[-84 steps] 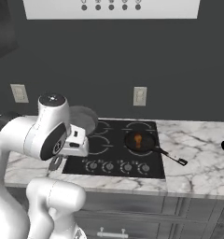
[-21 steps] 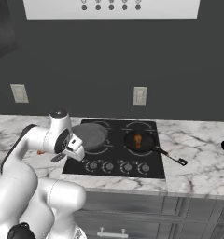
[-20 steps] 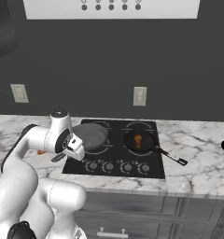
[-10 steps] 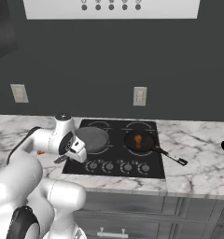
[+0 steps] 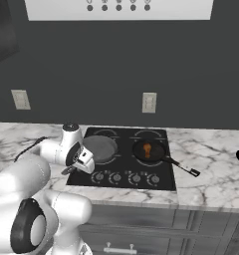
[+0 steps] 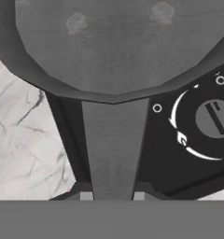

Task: Place both pans onto different burners. Then place the sweet potato and the chicken drumstick on different pans.

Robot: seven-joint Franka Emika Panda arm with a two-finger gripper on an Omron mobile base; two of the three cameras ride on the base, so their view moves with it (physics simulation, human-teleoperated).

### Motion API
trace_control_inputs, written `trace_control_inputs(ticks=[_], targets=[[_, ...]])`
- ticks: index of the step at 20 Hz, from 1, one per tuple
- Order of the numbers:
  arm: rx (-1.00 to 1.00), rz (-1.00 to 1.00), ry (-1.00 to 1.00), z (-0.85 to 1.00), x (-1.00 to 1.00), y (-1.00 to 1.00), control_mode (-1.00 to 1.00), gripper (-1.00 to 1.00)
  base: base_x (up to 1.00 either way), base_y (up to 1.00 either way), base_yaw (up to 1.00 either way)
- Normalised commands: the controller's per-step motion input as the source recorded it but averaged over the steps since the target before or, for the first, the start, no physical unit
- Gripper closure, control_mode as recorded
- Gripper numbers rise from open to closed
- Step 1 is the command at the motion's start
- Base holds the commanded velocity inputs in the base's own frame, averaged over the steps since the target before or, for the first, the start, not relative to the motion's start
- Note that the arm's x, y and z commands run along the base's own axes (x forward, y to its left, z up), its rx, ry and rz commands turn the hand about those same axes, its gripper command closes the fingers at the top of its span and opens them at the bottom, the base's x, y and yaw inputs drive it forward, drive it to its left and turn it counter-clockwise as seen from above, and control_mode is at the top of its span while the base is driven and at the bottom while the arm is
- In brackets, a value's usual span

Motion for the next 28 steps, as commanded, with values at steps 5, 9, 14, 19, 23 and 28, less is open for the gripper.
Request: trace_control_inputs(ticks=[5, 9, 14, 19, 23, 28], targets=[[0.0, 0.0, 0.02, -0.15, 0.26, 0.0, -1.0, 1.0, 0.0, 0.0, 0.0], [0.0, 0.0, 0.02, -0.14, 0.24, 0.0, -1.0, 1.0, 0.0, 0.0, 0.0], [0.0, 0.0, 0.01, -0.13, 0.23, 0.0, -1.0, 1.0, 0.0, 0.0, 0.0], [0.0, 0.0, 0.0, -0.16, 0.17, 0.0, -1.0, 1.0, 0.0, 0.0, 0.0], [0.0, 0.0, 0.02, -0.24, 0.19, 0.0, -1.0, 1.0, 0.0, 0.0, 0.0], [0.0, 0.0, 0.03, -0.27, 0.14, 0.0, -1.0, 1.0, 0.0, 0.0, 0.0]])
